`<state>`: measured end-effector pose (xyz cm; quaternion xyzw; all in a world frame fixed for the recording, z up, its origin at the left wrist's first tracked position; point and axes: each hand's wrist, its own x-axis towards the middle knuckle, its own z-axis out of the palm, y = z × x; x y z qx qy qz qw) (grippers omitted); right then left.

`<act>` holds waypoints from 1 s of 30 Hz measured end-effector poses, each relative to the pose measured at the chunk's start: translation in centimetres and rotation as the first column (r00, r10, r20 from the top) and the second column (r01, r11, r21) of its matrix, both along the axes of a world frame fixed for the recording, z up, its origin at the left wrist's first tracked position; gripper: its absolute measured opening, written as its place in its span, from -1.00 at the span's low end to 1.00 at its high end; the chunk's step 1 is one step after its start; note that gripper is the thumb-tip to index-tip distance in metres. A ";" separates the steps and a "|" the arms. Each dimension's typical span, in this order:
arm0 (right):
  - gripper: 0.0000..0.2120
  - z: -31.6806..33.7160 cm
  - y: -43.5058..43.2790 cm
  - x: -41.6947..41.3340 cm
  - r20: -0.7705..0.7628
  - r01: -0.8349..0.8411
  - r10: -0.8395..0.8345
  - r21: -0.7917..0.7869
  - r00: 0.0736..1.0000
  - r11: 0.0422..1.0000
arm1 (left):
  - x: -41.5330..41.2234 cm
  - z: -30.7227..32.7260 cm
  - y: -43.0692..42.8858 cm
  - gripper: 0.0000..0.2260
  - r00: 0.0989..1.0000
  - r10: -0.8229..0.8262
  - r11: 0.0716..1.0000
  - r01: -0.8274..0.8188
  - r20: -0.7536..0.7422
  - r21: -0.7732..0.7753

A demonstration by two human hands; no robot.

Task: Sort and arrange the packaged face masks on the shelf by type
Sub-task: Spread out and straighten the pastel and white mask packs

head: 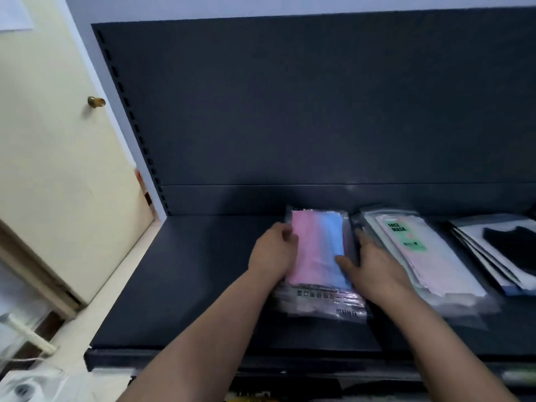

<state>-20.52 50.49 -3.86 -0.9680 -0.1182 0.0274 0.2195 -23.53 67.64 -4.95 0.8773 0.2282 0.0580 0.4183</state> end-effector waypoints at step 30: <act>-0.65 0.2 6.6 -2.1 0.183 -0.157 0.128 0.154 0.975 0.975 | -6.9 0.3 12.1 -0.51 0.988 -0.140 0.588 0.035 0.059 0.808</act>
